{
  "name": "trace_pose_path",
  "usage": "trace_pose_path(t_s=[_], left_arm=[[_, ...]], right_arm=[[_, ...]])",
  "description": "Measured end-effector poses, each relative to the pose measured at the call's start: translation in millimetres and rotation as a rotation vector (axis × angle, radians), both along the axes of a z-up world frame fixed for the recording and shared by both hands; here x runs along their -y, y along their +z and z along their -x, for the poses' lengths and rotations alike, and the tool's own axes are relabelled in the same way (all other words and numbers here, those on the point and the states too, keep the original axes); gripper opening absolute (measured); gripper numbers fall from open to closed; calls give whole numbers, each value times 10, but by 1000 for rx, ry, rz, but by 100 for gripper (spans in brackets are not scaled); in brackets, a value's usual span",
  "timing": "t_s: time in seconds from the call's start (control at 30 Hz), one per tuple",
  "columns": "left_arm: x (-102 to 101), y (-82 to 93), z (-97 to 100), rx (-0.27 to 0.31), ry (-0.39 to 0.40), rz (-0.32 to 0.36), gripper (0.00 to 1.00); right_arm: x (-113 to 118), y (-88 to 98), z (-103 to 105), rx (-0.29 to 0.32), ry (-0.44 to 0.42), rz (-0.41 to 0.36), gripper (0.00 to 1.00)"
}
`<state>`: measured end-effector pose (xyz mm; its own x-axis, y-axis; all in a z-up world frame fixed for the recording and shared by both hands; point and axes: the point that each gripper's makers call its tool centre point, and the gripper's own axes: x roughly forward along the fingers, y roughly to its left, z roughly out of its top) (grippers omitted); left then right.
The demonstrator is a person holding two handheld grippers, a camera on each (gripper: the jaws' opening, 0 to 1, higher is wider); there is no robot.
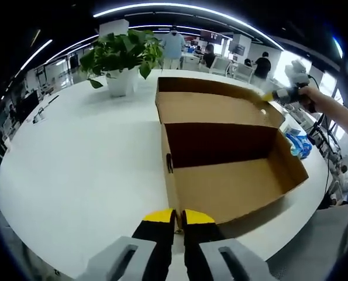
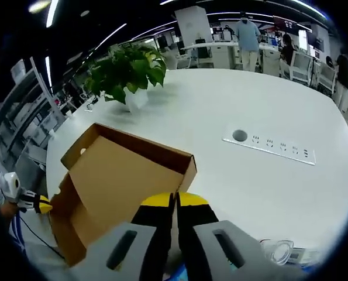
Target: Operate the shoe box by opening the lid, removing the specified soft item, and placing it in the target area until the item is outside and the box remains undamaged.
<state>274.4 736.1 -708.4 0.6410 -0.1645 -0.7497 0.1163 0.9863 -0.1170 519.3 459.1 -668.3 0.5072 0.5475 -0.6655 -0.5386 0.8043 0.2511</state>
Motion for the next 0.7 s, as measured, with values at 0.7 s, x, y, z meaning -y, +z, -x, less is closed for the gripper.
trace_pose_path(t_s=[0.7], left_arm=[[9, 12, 10, 4, -9, -9, 4]], right_arm=[[1, 414, 225, 113, 0, -42, 0]])
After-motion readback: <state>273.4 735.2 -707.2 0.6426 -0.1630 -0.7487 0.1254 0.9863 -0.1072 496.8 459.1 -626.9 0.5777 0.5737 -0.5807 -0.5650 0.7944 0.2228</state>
